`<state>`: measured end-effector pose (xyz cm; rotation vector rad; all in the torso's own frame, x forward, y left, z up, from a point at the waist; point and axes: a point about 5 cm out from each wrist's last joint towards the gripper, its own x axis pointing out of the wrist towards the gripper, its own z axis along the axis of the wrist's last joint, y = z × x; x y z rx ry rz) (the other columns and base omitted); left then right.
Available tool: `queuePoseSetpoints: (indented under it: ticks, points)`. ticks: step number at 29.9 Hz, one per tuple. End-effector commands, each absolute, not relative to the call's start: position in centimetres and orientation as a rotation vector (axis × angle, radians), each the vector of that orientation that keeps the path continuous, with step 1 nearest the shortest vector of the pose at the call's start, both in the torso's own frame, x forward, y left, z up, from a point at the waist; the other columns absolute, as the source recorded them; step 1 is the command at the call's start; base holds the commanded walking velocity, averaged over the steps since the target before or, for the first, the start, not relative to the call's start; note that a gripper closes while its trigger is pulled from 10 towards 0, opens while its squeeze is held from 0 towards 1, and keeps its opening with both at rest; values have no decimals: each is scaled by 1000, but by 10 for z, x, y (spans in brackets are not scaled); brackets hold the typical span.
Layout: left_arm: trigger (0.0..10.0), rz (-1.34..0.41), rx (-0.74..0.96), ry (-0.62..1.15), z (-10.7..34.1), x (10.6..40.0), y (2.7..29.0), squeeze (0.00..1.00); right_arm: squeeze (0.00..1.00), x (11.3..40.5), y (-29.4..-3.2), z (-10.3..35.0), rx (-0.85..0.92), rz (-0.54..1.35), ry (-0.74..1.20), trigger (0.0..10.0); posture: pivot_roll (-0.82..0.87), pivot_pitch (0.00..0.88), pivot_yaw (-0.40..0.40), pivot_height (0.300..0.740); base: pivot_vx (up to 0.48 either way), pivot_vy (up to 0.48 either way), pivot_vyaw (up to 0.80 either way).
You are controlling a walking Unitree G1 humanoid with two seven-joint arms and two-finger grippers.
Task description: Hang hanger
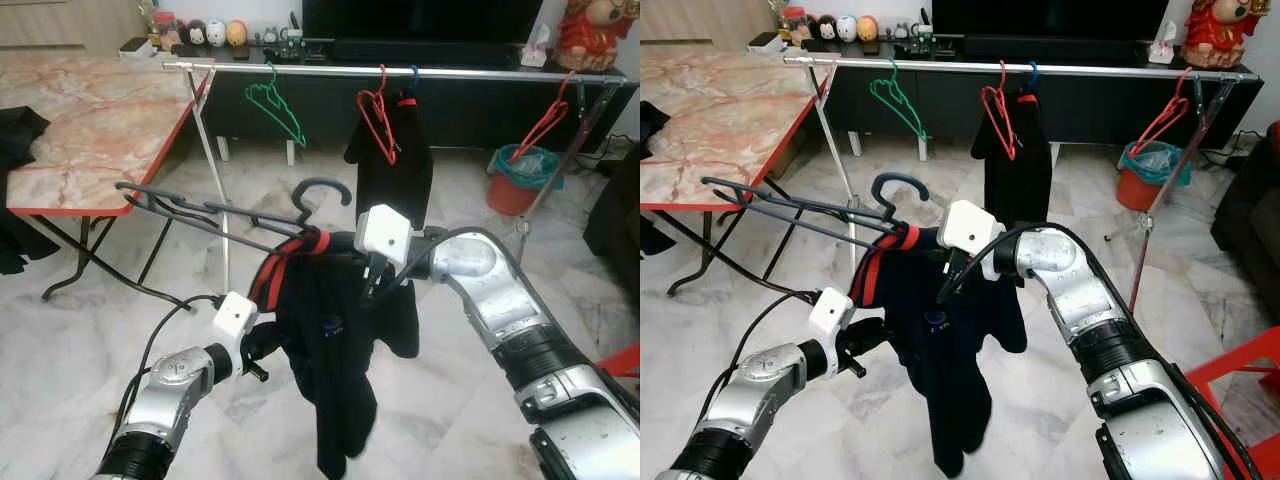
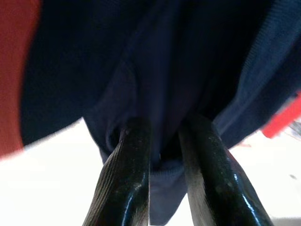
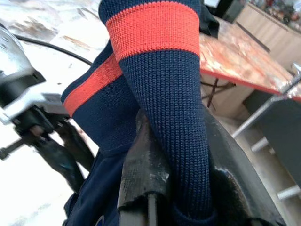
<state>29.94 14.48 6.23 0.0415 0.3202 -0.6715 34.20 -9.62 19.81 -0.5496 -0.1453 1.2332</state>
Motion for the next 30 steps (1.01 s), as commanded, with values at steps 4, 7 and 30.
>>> queuePoseSetpoints:
  ticks: [4,7,30]
  points:
    - [10000,-537,72,278,69,313,152,0,0,338,-95,217,-539,1249,-217,10000,67,0,4,740,0,0,0]
    - [10000,-478,67,265,71,318,155,0,0,337,-95,218,-540,1258,-219,10000,63,0,3,740,0,0,0]
    - [10000,-595,158,410,46,306,143,0,0,330,-90,222,-538,1314,-211,10000,66,0,0,740,0,0,0]
